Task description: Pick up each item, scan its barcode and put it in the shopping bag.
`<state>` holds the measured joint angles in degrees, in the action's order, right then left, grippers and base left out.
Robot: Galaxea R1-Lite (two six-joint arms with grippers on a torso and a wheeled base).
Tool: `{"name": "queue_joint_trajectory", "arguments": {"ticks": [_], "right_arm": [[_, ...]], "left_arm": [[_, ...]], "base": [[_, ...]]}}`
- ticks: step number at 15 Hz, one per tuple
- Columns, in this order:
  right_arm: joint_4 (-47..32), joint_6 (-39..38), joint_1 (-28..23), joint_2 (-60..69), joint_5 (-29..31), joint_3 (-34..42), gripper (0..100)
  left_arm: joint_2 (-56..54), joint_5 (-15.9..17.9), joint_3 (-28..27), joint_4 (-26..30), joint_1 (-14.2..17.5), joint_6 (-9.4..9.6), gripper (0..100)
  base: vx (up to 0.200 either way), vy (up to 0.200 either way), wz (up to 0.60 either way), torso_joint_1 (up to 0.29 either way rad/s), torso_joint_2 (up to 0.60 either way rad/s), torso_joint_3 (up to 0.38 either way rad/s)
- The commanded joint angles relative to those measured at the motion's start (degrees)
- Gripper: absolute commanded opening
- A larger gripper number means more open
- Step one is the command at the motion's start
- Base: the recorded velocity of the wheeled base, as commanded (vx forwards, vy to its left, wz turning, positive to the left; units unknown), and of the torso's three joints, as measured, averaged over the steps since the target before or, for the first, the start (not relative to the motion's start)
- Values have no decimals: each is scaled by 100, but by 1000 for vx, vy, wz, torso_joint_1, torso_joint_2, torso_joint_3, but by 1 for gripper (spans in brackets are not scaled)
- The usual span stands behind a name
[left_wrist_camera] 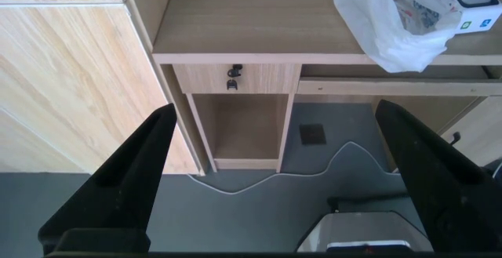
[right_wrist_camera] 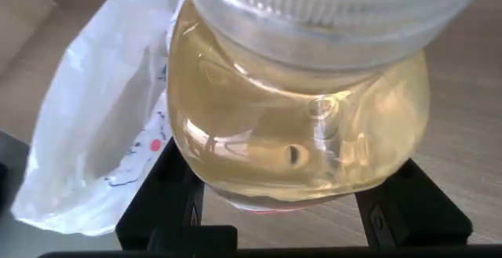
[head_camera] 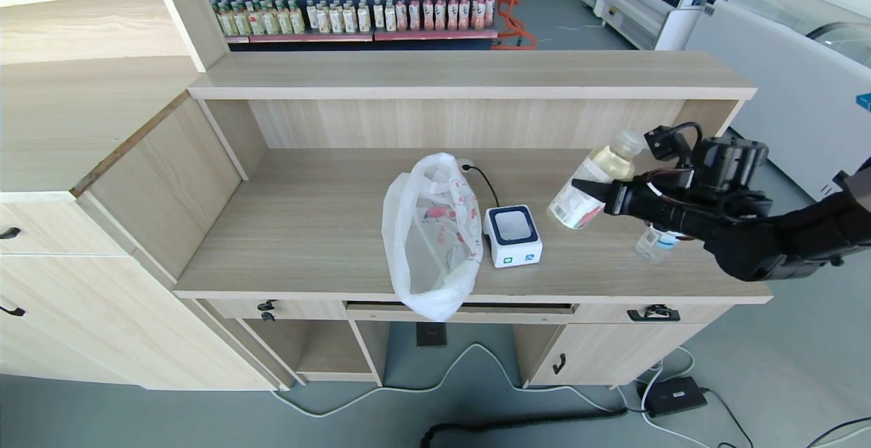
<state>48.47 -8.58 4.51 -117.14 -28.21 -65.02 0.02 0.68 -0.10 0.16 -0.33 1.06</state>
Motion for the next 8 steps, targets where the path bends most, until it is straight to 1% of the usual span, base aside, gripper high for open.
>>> {"name": "queue_joint_trajectory", "arguments": {"ticks": [1,4,6,7,8], "right_arm": [[-751,-697,76,1598,-1407,157,0],[-1164,-1453,226,2819,-3068,500,0],[-1173,-1893,393,3408,-3859,816,0],[-1164,-1981,463,3628,-4158,974,0],[-1173,-2007,551,3795,-4325,1106,0]], "left_arm": [[-2,2,1,2,-2,-1,100],[-2,2,1,2,-2,-1,100],[-2,2,1,2,-2,-1,100],[-2,2,1,2,-2,-1,100],[-2,2,1,2,-2,-1,100]], "base": [[0,0,0,0,0,0],[0,0,0,0,0,0],[0,0,0,0,0,0],[0,0,0,0,0,0],[0,0,0,0,0,0]]}}
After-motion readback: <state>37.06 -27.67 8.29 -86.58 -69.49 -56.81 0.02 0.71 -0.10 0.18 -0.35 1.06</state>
